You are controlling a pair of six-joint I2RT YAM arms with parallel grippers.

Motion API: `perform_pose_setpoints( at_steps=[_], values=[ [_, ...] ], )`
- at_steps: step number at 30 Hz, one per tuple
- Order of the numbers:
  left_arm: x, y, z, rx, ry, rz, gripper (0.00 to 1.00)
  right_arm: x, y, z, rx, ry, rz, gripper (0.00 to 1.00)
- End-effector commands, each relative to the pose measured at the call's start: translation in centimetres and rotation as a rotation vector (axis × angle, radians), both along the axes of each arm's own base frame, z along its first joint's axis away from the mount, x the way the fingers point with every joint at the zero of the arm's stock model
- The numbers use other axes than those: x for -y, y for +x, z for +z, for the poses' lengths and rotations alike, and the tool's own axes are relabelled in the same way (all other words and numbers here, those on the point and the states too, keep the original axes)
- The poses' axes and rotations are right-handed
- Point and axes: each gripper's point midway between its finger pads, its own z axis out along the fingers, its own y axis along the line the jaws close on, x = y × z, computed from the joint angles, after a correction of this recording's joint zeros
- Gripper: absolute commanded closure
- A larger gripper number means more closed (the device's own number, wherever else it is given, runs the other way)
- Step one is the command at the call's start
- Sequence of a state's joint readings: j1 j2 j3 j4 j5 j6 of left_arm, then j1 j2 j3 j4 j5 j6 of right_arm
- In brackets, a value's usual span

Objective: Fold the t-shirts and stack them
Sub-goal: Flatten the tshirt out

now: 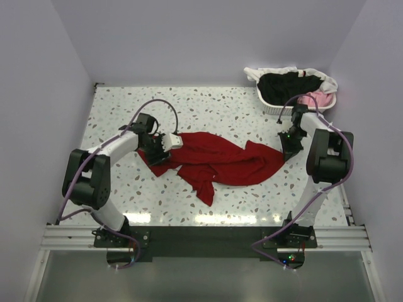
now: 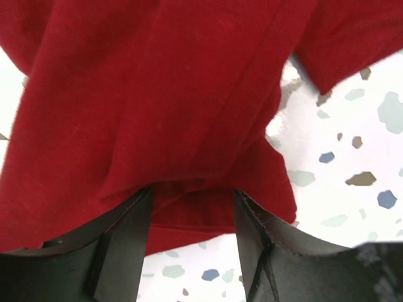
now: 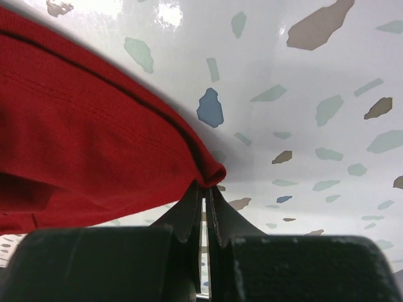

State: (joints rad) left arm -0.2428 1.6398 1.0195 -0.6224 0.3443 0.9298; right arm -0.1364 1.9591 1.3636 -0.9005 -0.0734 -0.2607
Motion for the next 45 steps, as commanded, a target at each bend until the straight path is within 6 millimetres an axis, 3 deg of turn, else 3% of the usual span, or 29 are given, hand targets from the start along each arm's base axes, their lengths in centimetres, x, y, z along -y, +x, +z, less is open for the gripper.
perform_pose_setpoints(
  at_steps=[1, 4, 10, 18, 25, 36, 39, 40, 45],
  values=[
    [1.7, 2.9, 2.0, 0.083, -0.062, -0.029, 0.41, -0.2, 1.5, 0.5, 0.035, 0.008, -0.004, 1.0],
    [2.3, 4.0, 2.3, 0.08, -0.09, -0.013, 0.36, -0.1, 1.6, 0.5, 0.033, 0.007, -0.002, 1.0],
    [3.7, 4.0, 2.0, 0.019, -0.15, -0.017, 0.32, 0.1, 2.0, 0.7, 0.039, 0.001, 0.003, 1.0],
    [3.5, 6.6, 1.1, 0.033, -0.132, 0.09, 0.33, 0.1, 2.2, 0.7, 0.041, 0.002, 0.005, 1.0],
    [0.7, 9.6, 1.6, 0.143, -0.013, 0.263, 0.34, 0.4, 2.4, 1.2, 0.052, -0.009, 0.01, 1.0],
    [-4.4, 15.0, 6.2, 0.407, 0.069, 0.544, 0.32, 0.6, 2.7, 1.8, 0.07, -0.011, 0.012, 1.0],
    [-3.2, 13.6, 6.9, 0.325, -0.02, 0.456, 0.34, 0.6, 2.8, 2.0, 0.073, -0.01, 0.014, 1.0],
    [-1.7, 11.9, 7.3, 0.261, -0.084, 0.378, 0.37, 0.5, 2.9, 2.1, 0.078, -0.008, 0.016, 1.0],
    [-0.2, 7.9, 7.1, 0.146, -0.134, 0.264, 0.37, 0.4, 2.8, 2.1, 0.077, 0.003, 0.021, 1.0]
  ],
)
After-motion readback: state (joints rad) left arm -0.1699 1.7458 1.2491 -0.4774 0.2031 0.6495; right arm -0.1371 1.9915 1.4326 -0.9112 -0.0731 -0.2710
